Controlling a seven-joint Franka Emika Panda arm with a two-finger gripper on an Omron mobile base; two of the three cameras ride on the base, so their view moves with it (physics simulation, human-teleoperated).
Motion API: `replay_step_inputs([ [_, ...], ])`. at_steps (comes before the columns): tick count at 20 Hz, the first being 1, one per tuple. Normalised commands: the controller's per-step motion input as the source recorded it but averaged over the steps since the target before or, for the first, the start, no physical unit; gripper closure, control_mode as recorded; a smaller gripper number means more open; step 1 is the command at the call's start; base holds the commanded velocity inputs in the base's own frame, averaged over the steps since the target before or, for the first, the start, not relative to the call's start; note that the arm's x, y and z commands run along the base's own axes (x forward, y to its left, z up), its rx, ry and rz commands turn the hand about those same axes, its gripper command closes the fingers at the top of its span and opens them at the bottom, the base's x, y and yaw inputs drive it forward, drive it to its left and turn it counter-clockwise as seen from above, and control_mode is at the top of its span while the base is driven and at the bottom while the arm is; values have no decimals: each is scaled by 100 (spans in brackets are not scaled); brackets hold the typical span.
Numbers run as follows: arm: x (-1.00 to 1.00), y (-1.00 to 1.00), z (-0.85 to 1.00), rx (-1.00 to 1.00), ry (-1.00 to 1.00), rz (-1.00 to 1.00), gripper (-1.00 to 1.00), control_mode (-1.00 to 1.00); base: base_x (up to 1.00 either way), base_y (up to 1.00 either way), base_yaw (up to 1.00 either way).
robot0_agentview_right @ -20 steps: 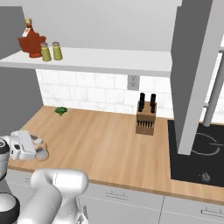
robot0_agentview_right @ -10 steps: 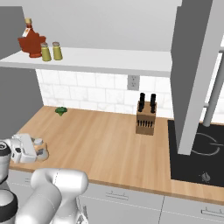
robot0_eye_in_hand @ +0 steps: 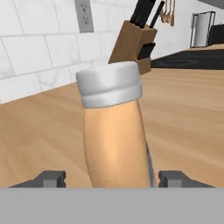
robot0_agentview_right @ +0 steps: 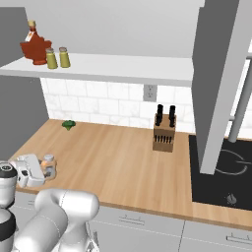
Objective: Put the shaker and condiment bottle from the counter next to their counterparts in the cabinet.
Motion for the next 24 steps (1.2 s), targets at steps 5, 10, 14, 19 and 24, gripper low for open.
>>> replay_step_inputs([
  [5,2,0,-2,0,0,0,100,-100,0,0,0],
  [10,-3,5,7,-5,-3,5,100,-100,0,0,0],
  [14,-7,0,19,-12,-7,21,100,-100,0,0,0],
  [19,0,-10,20,-4,-9,30,100,-100,0,0,0],
  [24,0,-28,1,0,-10,49,100,-100,0,0,0],
])
